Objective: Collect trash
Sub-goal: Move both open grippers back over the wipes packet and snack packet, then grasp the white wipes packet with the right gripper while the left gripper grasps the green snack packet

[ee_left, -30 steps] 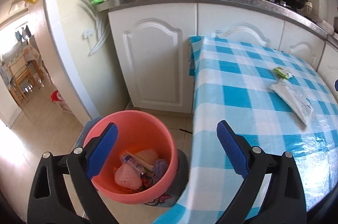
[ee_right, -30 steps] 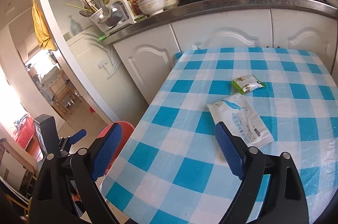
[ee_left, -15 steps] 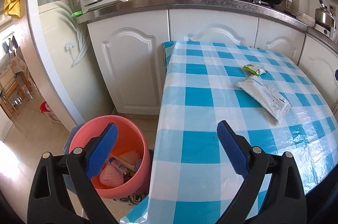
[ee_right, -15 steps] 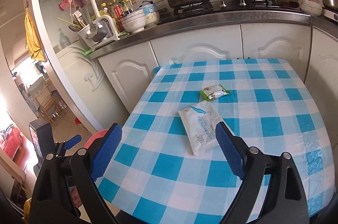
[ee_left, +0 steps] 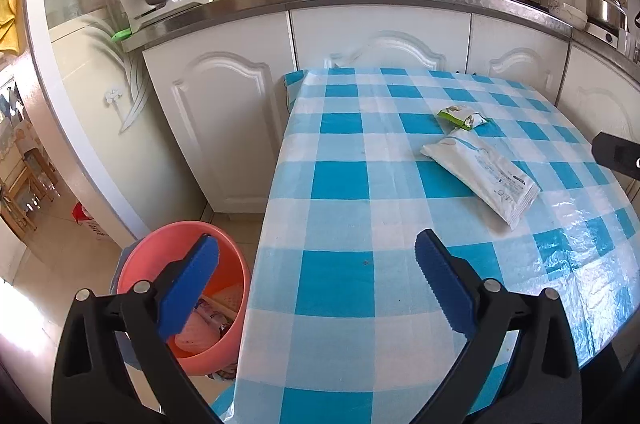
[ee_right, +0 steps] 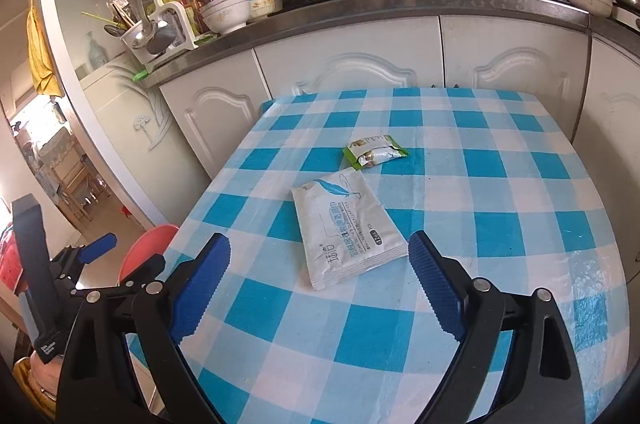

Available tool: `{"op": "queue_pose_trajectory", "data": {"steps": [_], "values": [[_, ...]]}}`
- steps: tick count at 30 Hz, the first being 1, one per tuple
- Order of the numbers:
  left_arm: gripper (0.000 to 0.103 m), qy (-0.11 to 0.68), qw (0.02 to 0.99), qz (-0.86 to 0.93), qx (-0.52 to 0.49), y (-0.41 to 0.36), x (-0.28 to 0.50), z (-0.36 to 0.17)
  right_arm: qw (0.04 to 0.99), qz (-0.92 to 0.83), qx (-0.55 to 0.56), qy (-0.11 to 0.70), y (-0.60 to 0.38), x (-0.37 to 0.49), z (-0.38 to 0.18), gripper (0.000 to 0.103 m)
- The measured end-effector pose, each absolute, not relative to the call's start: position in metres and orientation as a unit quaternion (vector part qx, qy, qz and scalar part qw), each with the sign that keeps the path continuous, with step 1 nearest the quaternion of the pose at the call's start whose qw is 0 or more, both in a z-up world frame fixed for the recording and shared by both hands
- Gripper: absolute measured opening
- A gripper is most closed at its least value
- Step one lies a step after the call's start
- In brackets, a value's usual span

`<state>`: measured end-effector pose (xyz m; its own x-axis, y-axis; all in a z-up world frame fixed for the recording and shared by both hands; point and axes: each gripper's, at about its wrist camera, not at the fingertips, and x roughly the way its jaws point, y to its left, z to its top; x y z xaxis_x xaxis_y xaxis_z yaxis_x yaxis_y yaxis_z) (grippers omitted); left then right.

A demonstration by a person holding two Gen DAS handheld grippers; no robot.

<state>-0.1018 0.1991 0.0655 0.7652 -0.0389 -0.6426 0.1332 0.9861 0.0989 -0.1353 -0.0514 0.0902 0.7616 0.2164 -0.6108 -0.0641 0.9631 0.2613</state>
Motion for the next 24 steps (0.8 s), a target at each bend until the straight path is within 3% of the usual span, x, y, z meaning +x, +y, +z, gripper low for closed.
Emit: {"op": "queue_pose_trajectory", "data": {"steps": [22, 24], "values": [[0.099, 0.345, 0.937, -0.026, 0.051, 0.206, -0.057, 0.071, 0.886, 0.130, 0.007, 0.445, -0.027, -0.019, 0.018, 0.090], [0.099, 0.346, 0.937, -0.028, 0.047, 0.205, -0.052, 0.069, 0.888, 0.122, -0.010, 0.443, -0.027, -0.016, 0.016, 0.094]]}}
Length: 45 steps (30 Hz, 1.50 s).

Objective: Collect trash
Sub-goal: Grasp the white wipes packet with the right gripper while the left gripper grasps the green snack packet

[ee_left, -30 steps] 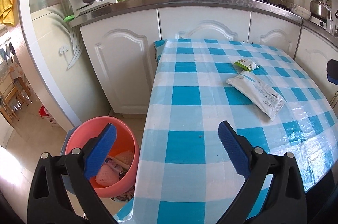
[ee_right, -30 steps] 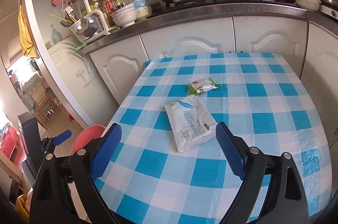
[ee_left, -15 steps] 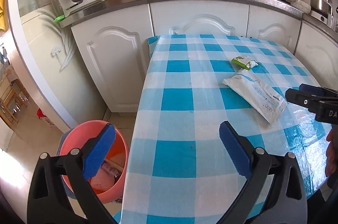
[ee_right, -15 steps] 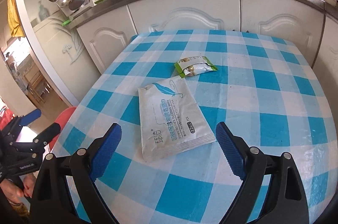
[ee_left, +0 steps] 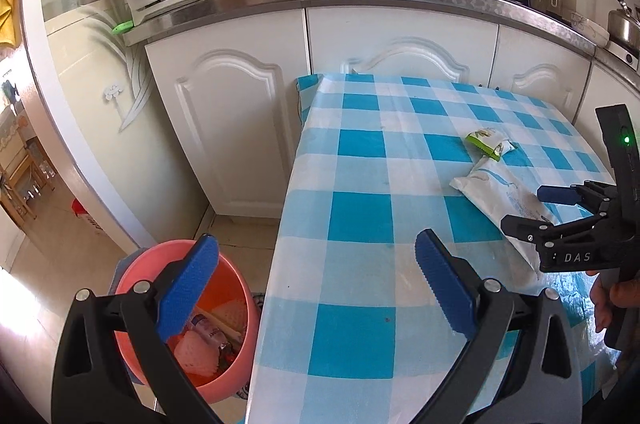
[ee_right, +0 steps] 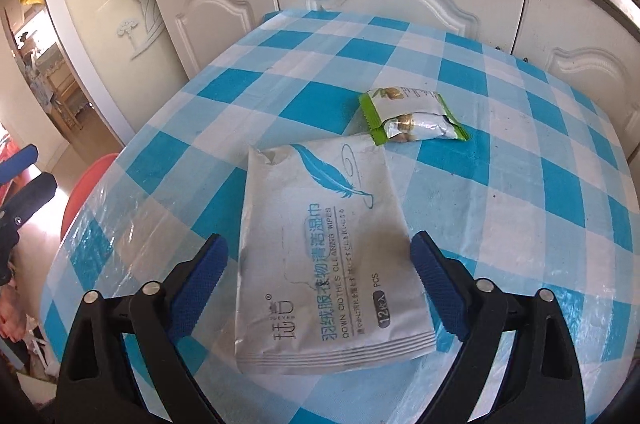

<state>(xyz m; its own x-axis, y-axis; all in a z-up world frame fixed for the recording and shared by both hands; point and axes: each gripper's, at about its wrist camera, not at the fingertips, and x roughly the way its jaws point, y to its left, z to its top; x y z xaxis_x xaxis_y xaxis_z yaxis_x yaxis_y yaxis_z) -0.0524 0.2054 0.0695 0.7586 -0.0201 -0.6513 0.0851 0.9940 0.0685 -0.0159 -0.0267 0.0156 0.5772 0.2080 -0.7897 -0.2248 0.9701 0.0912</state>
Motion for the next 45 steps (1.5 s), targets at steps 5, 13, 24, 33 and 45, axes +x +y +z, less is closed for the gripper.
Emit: {"op": "queue_pose_trajectory", "data": {"steps": [5, 13, 24, 33, 45], "values": [[0.099, 0.355, 0.933, -0.051, 0.027, 0.197, -0.039, 0.067, 0.880, 0.133, 0.006, 0.457, -0.034, -0.008, 0.007, 0.096], [0.099, 0.361, 0.926, -0.109, -0.007, 0.175, -0.009, 0.064, 0.886, 0.123, -0.015, 0.447, -0.033, -0.015, 0.006, 0.094], [0.099, 0.340, 0.906, -0.251, 0.019, 0.110, 0.025, 0.062, 0.895, 0.096, 0.047, 0.433, -0.084, -0.041, 0.009, 0.078], [0.099, 0.382, 0.873, -0.302, 0.023, 0.040, 0.056, 0.050, 0.904, 0.038, 0.108, 0.411, -0.155, -0.086, 0.015, 0.078], [0.098, 0.422, 0.877, -0.227, 0.033, -0.028, 0.090, 0.023, 0.915, -0.019, 0.159, 0.371, -0.221, -0.118, 0.025, 0.078]]}}
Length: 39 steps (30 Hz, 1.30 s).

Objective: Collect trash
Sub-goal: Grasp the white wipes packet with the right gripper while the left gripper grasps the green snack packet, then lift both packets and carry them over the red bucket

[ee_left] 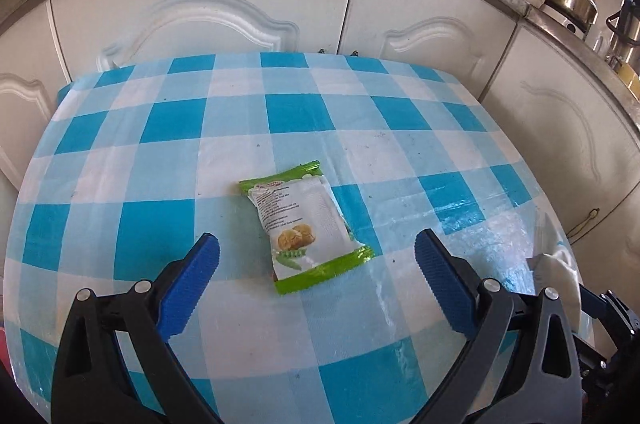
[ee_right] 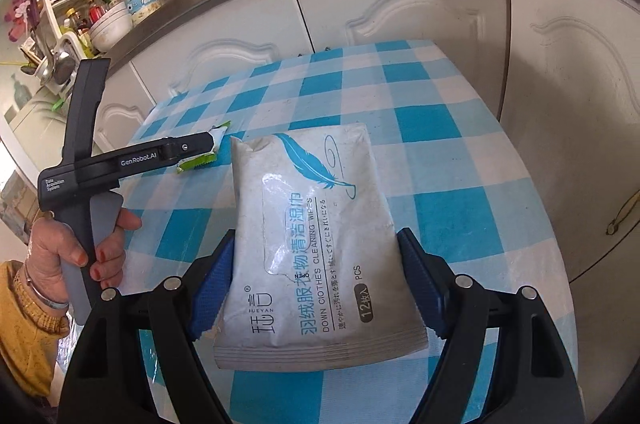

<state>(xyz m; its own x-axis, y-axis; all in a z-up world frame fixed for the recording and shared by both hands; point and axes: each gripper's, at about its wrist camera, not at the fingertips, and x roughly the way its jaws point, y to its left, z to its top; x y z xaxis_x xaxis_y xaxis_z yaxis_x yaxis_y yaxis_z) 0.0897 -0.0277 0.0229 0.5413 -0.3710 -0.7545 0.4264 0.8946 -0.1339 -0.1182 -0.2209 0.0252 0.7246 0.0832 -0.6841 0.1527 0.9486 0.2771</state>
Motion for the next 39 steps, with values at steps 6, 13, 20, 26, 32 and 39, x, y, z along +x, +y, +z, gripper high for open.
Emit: {"op": "queue_pose_trajectory", "data": {"steps": [6, 13, 20, 26, 32, 39], "values": [[0.074, 0.430, 0.878, -0.206, 0.051, -0.037, 0.099, 0.019, 0.912, -0.018, 0.174, 0.371, -0.227, -0.123, 0.020, 0.078], [0.061, 0.433, 0.877, -0.201, 0.055, -0.039, 0.101, 0.014, 0.912, -0.018, 0.178, 0.370, -0.230, -0.124, 0.020, 0.078], [0.044, 0.437, 0.876, -0.199, 0.050, -0.035, 0.100, 0.016, 0.912, -0.016, 0.182, 0.367, -0.229, -0.125, 0.021, 0.078], [0.039, 0.434, 0.878, -0.199, 0.035, -0.023, 0.092, 0.017, 0.910, -0.010, 0.188, 0.368, -0.228, -0.124, 0.020, 0.078], [0.038, 0.428, 0.880, -0.206, 0.018, -0.006, 0.076, 0.019, 0.909, -0.008, 0.189, 0.371, -0.221, -0.124, 0.020, 0.078], [0.038, 0.423, 0.880, -0.215, -0.004, 0.016, 0.053, 0.023, 0.907, 0.002, 0.186, 0.377, -0.205, -0.125, 0.021, 0.078]]}}
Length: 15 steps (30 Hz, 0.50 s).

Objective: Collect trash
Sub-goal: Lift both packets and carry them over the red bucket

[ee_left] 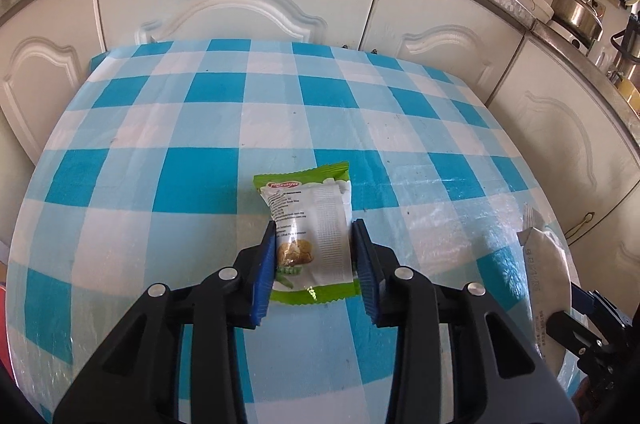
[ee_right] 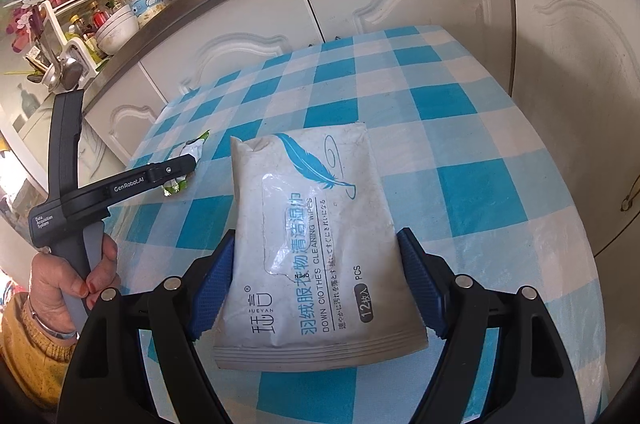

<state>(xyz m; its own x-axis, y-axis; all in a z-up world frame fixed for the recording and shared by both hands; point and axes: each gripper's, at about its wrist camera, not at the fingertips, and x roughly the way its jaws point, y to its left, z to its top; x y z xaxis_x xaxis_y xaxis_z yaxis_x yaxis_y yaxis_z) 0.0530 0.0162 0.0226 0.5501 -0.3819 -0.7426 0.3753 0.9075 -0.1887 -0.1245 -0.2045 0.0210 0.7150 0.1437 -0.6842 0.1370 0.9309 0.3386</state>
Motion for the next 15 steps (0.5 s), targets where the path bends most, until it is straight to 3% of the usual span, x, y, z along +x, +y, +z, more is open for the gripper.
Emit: {"op": "queue_pose_trajectory", "data": {"steps": [15], "values": [[0.038, 0.414, 0.883, -0.220, -0.033, 0.082, 0.001, 0.026, 0.909, 0.028, 0.161, 0.382, -0.156, -0.131, 0.036, 0.078]]}}
